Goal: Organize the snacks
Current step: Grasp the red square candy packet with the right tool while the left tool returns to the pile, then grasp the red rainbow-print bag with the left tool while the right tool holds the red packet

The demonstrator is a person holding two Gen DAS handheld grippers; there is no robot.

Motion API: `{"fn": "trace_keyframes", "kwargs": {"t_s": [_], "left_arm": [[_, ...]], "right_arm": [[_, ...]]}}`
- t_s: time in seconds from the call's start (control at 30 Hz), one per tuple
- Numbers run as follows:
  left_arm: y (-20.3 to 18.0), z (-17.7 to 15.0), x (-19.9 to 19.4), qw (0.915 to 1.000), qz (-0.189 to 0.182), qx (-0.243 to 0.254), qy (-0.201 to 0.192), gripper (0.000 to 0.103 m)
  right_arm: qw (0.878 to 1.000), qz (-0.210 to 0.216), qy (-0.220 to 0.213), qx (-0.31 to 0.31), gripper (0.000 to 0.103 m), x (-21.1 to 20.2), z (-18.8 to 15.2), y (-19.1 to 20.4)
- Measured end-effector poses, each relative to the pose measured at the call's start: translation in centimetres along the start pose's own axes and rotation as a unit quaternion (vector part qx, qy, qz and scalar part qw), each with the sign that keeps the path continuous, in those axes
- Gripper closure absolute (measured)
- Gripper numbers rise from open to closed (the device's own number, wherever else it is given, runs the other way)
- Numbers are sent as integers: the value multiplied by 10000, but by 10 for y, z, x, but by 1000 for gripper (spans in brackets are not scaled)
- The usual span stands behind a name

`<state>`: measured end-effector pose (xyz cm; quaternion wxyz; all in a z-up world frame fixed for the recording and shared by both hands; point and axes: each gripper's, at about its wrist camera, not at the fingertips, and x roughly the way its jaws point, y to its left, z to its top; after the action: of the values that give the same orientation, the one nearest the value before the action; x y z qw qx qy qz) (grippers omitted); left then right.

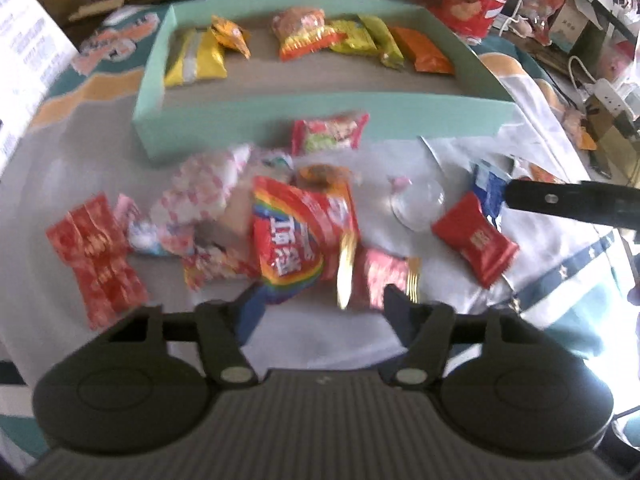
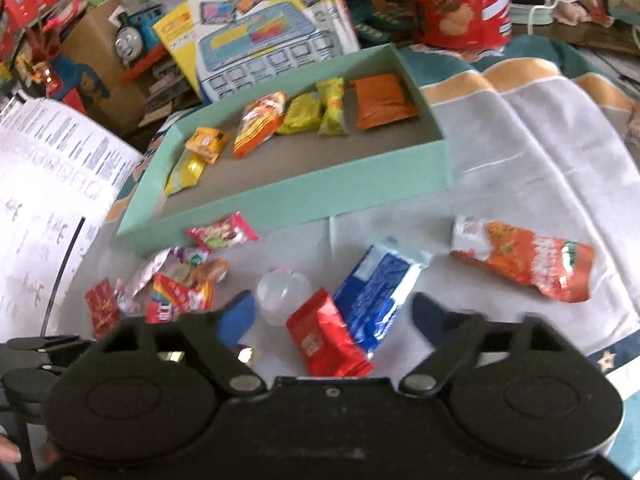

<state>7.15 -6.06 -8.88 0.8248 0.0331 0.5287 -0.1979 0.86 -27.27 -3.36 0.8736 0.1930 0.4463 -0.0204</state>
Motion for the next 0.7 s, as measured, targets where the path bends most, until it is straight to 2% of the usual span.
{"fn": "trace_keyframes", "kwargs": {"t_s": [0.1,0.2,0.33,0.47,0.6,0.7], "left_arm": [[-3,-5,5,9998,-161,-35,94,62],[-9,-9,11,9992,-314,29,226,64],[-14,-12,17,9989,-318,94,333,64],[-4,-8,8,9996,-187,-4,229,63],[5,0,-4,10000,18,10,-33,51],[4,11,-5,9996,129,213,-135,45]], "right_arm": [[9998,46,149,-109,64,10,-4,5],[9995,25,293,-150,70,22,-7,9],[9985,79,517,-155,71,27,-17,8],[9978,57,588,-303,71,25,-27,12],[9974,-8,523,-486,68,21,-27,22],[9962,-45,520,-697,64,25,-27,33]]}}
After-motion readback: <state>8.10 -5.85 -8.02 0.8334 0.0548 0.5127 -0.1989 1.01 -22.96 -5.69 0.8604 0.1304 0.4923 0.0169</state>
